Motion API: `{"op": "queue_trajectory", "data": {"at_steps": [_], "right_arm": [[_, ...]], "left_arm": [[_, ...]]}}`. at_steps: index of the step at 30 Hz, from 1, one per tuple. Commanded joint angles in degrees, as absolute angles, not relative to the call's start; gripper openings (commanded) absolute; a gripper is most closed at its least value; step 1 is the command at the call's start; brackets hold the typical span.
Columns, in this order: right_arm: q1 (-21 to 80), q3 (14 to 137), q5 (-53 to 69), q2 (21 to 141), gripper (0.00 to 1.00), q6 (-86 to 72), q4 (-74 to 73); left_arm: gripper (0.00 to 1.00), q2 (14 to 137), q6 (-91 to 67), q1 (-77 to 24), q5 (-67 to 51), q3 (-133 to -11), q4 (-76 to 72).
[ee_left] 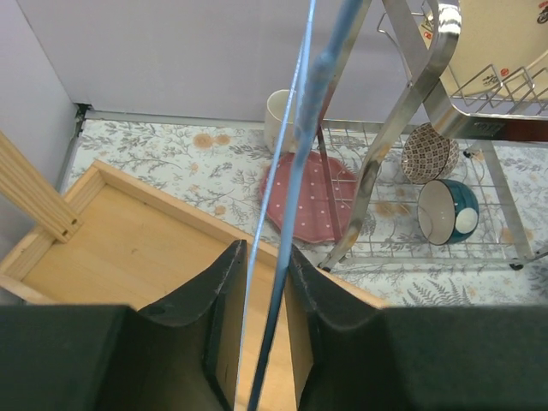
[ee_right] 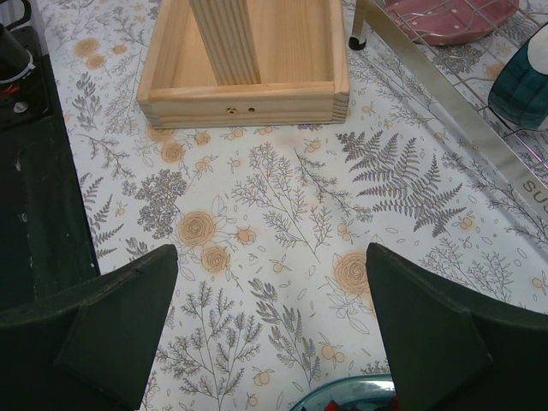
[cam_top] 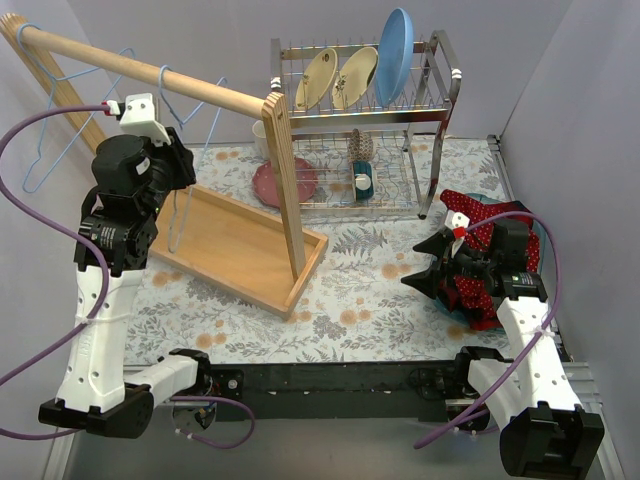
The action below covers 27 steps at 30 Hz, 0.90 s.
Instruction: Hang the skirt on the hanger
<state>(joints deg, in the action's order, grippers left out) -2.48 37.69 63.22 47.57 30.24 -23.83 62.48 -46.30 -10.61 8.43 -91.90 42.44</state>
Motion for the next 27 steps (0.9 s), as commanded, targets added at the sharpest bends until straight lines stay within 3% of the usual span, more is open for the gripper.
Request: {"op": "queue_trajectory", "data": {"at_steps": [1, 7, 20, 27], "right_arm": [[-2.2, 38.8, 64.7, 47.1, 0.99, 30.8, -23.6], [-2.2, 38.8, 64.7, 47.2, 0.99, 30.8, -23.6], [-2.2, 38.8, 64.4, 47.4, 0.99, 30.8, -23.6], [-2.2, 38.8, 64.4, 47.4, 0.99, 30.8, -23.5]], "left_arm": [[0.21, 62.2, -45.5, -10.4, 8.9, -92.9, 42.4], [0.0, 60.3, -45.4, -10.3, 9.1, -92.4, 41.4], [0.0, 55.6, -47.8, -10.3, 7.7, -95.4, 38.1], [0.0, 48.2, -52.0, -10.3, 7.0, -91.0, 38.8]]}}
